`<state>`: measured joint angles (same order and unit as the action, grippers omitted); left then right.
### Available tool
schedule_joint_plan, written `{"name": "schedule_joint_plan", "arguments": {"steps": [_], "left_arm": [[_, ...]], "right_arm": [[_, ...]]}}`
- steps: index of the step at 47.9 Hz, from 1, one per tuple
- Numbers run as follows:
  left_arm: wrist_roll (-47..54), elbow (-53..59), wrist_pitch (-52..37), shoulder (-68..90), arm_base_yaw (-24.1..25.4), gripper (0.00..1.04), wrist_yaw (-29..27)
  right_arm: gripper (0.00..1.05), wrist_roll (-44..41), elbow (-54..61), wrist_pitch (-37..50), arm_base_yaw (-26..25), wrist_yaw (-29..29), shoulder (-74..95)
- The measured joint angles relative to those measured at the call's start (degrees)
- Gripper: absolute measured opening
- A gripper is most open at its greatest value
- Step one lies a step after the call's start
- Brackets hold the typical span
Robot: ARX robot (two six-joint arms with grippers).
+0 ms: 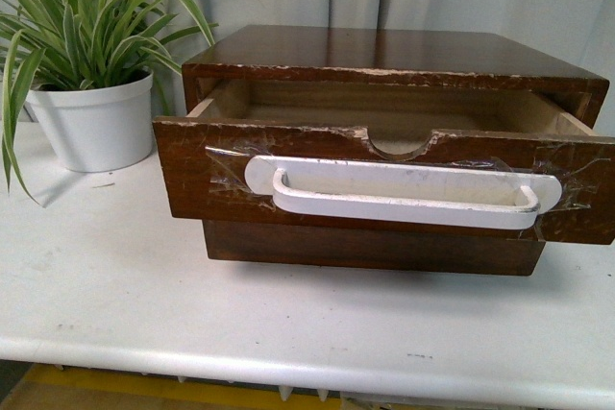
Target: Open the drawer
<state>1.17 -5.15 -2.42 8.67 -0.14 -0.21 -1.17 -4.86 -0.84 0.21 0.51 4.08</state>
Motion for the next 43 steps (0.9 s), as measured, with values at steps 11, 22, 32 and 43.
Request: {"name": "schedule_joint_plan", "arguments": {"steps": [11, 22, 32, 43], "left_arm": [[-0.39, 1.53, 2.71, -5.4, 0.02, 0.33, 0.22], [-0.74, 2.58, 2.69, -6.29, 0.02, 0.04, 0.17], [-1.05, 4.59, 2.64, -8.44, 0.02, 0.04, 0.2], [-1.05, 4.59, 2.64, -8.48, 0.02, 0.04, 0.2]], "right_arm": [[0.28, 0.28, 1.42, 0.17, -0.07, -0.42, -1.05], [0.01, 0.48, 2.51, 0.48, -0.09, -0.44, -2.19], [0.01, 0.55, 4.44, 0.63, -0.07, -0.42, -3.82], [0.01, 0.57, 4.44, 0.63, -0.09, -0.42, -3.85]]}}
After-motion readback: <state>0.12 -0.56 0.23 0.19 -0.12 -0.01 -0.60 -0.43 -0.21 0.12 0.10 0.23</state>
